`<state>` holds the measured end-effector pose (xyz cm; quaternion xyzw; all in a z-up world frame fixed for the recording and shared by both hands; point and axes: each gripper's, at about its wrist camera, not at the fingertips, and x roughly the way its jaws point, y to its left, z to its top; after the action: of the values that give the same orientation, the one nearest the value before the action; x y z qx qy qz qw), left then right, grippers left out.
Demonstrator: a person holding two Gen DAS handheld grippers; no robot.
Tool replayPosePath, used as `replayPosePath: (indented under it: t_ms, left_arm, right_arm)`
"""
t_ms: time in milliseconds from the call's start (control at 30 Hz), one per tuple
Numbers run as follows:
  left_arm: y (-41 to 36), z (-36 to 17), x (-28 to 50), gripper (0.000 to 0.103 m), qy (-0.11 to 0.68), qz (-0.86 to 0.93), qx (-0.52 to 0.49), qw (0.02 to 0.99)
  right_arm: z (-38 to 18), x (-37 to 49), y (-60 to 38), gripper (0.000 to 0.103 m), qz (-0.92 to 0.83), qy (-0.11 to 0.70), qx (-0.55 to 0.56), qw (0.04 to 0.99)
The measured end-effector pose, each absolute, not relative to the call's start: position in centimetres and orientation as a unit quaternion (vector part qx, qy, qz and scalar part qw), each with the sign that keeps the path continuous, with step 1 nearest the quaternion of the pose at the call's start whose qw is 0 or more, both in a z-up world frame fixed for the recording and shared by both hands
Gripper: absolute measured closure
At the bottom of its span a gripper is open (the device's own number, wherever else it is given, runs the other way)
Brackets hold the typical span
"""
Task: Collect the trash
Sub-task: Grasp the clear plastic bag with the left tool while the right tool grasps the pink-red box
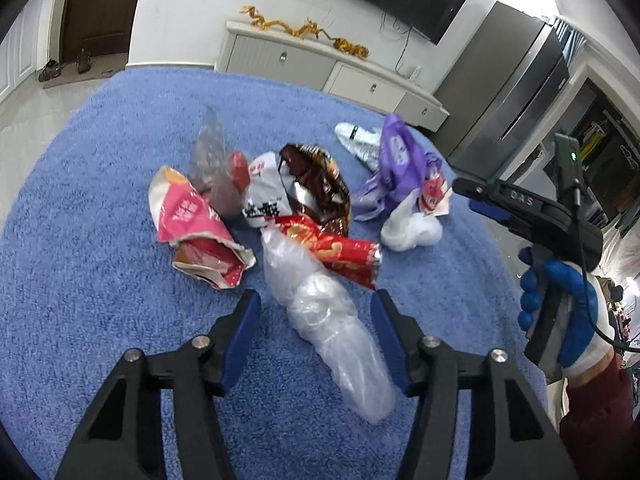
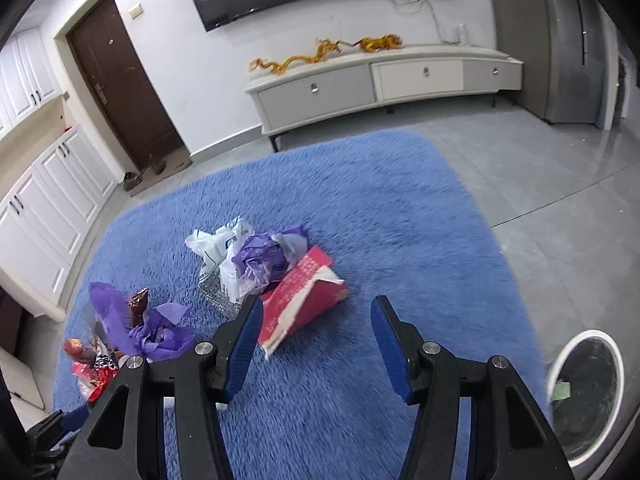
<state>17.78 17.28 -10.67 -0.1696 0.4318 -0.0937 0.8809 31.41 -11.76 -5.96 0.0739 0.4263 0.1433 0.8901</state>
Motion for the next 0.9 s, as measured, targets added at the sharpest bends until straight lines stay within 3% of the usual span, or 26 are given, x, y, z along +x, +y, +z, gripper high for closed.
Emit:
replayPosePath:
  t_ms: [267,333,433,533,900]
  left_arm:
    - [16.2,-11.6,18.6,0.06,0.439,-0.081,-0.162,0.88]
    - [15.6,-11.6,18.9,0.069,0.439,-0.082,-0.157,0.881]
    - [14.5,-11.5,19.4,0.073,0.44,-0.083,-0.154,0.881]
    - [14.1,-11.5,19.6,0.076,0.438,-0.085,-0.159,0.881]
    - [13.3,-9.4,16.0,0.078,0.408,-0.088,-0.165,0.894]
  right_arm:
    - [-8.2,33.4,-10.3,0.053,0.169,0.446,0.077,0.875]
    - [-8.3,33.2,-10.4,0.067,0.176,0.443,0.082,0.875]
    - [-8.3,32.4,-10.7,0.086,0.19,0.44,0.087,0.874]
    - [-8.1,31.2,-11.5,0.092,0.196,0.435,0.096,0.873]
    - [-6.8,25.5,-14.2,0.093,0.205,0.425,0.127,0.873]
